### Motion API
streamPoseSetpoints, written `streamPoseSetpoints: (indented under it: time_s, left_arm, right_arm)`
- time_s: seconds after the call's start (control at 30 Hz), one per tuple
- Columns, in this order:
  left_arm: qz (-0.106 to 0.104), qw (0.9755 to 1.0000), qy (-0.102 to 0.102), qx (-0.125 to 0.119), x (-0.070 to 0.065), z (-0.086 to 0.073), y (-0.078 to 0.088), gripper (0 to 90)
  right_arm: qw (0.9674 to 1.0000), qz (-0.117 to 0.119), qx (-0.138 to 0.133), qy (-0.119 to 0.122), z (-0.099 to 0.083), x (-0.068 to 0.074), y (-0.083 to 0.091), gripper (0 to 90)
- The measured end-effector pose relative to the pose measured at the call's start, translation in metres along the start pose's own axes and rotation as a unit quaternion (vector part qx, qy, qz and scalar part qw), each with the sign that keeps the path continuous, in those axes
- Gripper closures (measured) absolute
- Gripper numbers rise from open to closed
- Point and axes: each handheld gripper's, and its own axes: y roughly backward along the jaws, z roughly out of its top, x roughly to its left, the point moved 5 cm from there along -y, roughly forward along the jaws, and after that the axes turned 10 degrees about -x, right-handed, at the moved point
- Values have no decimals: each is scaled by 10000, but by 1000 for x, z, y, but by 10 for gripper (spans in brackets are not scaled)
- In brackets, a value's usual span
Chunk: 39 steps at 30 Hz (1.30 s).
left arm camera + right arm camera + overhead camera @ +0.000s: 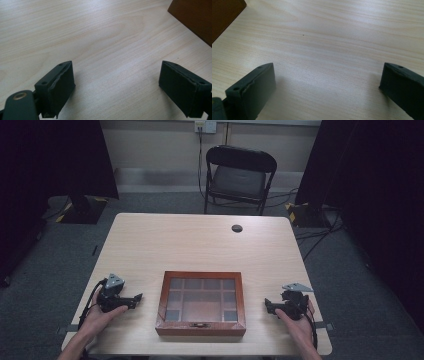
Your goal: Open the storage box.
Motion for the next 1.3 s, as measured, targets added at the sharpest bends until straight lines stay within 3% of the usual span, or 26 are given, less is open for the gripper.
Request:
streamPoseSetpoints:
  time_s: [0.13,0.2,0.23,0.27,0.3,0.33,0.43,0.63,0.73,0.77,0.9,0.93,0.97,1.0,1.03,1.07,1.1,1.13,1.17,1.2,1.3]
  left_arm:
    - [-6,10000,-3,1,0,0,0,121]
    - [-1,10000,-6,4,0,0,0,121]
    - [3,10000,-5,4,0,0,0,122]
    - [-1,10000,-4,5,0,0,0,121]
    - [3,10000,-5,6,0,0,0,121]
    - [-2,10000,-4,2,0,0,0,121]
    - [-16,10000,-3,-4,0,0,0,122]
    - [-20,10000,-5,-4,0,0,0,122]
    - [-21,10000,4,-9,0,0,0,122]
    - [-21,10000,4,-9,0,0,0,121]
    - [-22,10000,-3,-6,0,0,0,122]
    - [-21,10000,-2,-5,0,0,0,121]
    - [-21,10000,-2,-5,0,0,0,122]
    - [-14,10000,-13,-8,0,0,0,122]
    - [-14,10000,-13,-8,0,0,0,122]
    - [-22,10000,-3,-5,0,0,0,121]
    - [-22,10000,-3,-5,0,0,0,121]
    - [-20,10000,-4,-5,0,0,0,121]
    - [-21,10000,-6,-5,0,0,0,121]
    - [-21,10000,-8,-4,0,0,0,121]
    - [-22,10000,-6,-4,0,0,0,121]
  right_arm:
    - [10000,-64,-5,-70,0,2,0,0]
    - [10000,-38,-25,-58,1,3,1,63]
    - [10000,22,-90,-35,2,3,3,159]
    - [9999,95,-121,8,3,4,4,190]
    - [9999,135,-85,17,4,5,4,185]
    - [9994,332,40,85,6,9,5,224]
    - [9984,543,59,111,10,14,7,253]
    - [9955,936,-45,137,21,29,15,304]
    - [9918,1256,-212,139,29,39,21,367]
    - [9918,1256,-212,139,29,39,21,367]
    - [9856,1683,-160,55,35,50,27,414]
    - [9834,1795,-203,164,40,56,31,449]
    - [9834,1795,-203,164,40,56,31,449]
    - [9792,1999,-288,206,47,62,36,476]
    - [9792,1999,-288,206,47,62,36,476]
    - [9749,2174,-388,283,54,69,41,499]
    - [9749,2174,-388,283,54,69,41,499]
    - [9704,2354,-359,406,60,78,43,505]
    - [9704,2354,-359,406,60,78,43,505]
    - [9682,2428,-369,477,64,84,44,519]
    - [9585,2758,-376,620,76,103,47,563]
